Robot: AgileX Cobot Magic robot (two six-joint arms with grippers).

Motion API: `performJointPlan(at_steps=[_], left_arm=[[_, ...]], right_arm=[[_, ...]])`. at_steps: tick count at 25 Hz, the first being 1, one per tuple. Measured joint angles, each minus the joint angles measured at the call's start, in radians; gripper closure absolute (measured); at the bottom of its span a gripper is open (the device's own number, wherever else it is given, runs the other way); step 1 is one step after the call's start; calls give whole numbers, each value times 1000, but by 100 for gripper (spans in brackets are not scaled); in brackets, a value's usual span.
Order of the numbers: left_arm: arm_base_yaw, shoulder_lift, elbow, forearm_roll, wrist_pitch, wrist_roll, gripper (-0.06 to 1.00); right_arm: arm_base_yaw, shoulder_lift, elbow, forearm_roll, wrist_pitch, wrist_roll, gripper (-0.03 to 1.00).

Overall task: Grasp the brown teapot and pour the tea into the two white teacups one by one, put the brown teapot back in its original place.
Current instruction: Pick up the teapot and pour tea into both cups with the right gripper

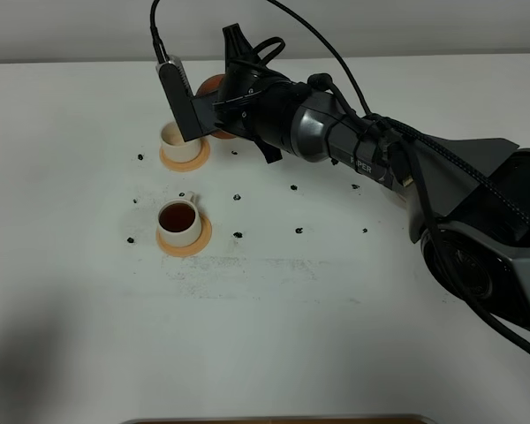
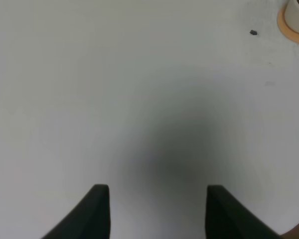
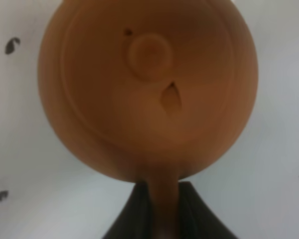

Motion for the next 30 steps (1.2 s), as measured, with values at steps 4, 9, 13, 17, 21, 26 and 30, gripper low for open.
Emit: performJointPlan(at_steps=[4,9,13,17,21,26,30], left_arm=[[0,0,0,1,0,0,49],[0,0,0,3,0,0,49],[0,0,0,4,0,0,49],[0,0,0,4,-1,0,49],[0,0,0,4,-1,0,49],[0,0,0,4,-1,0,49],[0,0,0,4,-1,0,49]], right_arm=[[1,0,0,-19,-1,-13,85],[1,0,0,-40,-8,-15,85],[1,0,0,-44,-9,-15,85],[3,0,0,-50,-9,-17,85],[7,0,0,-50,-17,-17,85],[11,0,0,-56,-22,-37,85],[11,0,0,-68,-24,-43,85]])
